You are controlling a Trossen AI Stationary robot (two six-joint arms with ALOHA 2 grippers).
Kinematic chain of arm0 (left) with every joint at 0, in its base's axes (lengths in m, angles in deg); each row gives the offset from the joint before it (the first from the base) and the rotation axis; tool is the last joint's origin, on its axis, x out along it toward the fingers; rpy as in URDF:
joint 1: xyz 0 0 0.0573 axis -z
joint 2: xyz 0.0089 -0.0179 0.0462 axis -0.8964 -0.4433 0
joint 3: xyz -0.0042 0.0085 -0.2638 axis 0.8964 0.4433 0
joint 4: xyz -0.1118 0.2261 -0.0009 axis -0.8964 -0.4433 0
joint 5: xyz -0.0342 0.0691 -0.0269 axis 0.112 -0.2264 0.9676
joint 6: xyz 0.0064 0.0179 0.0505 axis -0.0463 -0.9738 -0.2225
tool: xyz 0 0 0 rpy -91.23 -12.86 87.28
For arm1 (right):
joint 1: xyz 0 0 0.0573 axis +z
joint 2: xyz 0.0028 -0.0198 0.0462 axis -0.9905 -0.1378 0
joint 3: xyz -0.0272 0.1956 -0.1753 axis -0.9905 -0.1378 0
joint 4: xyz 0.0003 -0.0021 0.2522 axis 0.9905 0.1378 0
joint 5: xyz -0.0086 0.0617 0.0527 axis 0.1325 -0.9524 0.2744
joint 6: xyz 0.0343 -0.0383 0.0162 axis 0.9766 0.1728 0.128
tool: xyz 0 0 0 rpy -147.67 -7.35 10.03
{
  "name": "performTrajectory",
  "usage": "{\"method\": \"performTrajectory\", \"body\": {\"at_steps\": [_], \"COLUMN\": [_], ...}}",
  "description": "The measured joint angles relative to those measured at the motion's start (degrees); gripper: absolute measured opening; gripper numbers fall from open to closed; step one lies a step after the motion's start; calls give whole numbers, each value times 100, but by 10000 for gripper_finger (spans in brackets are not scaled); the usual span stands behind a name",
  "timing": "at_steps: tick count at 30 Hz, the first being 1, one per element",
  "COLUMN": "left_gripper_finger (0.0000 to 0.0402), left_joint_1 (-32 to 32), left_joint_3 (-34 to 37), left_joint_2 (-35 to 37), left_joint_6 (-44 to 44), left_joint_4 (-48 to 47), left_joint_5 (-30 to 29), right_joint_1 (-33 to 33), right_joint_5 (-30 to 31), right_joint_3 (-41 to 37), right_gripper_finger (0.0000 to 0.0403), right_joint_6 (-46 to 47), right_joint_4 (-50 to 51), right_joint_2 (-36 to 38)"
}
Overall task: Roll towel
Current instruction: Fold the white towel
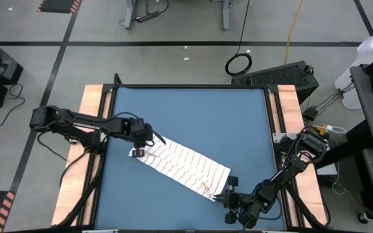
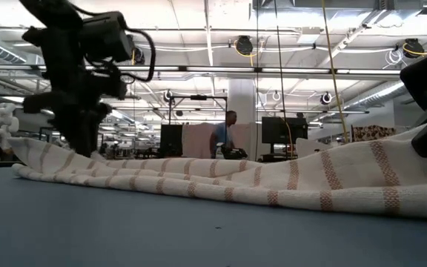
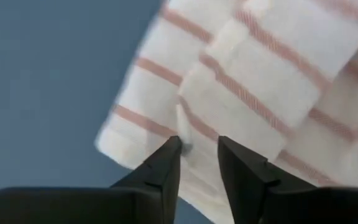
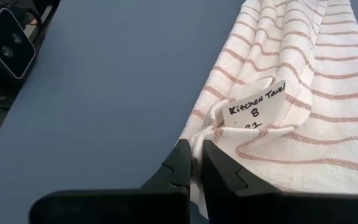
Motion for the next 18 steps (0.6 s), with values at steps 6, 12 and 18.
{"method": "performTrajectory", "body": {"at_steps": [6,12,18], "left_gripper_finger": [120,119,71], "left_joint_1": [208,229,221], "left_joint_3": [194,195,197], "left_joint_2": [-102,-76,-74], "left_joint_6": [-18,70,136], "left_joint_4": [476,561,656], "left_joint_5": [-293,-621,-677], "right_joint_1": [2,0,2], "right_joint_5": [1,-4,-4], "right_joint_3": [0,0,0], "right_gripper_finger": [9,9,9], "right_joint_6": [0,0,-2], "right_joint_4": [0,4,0], "right_joint_2": [0,0,0]}}
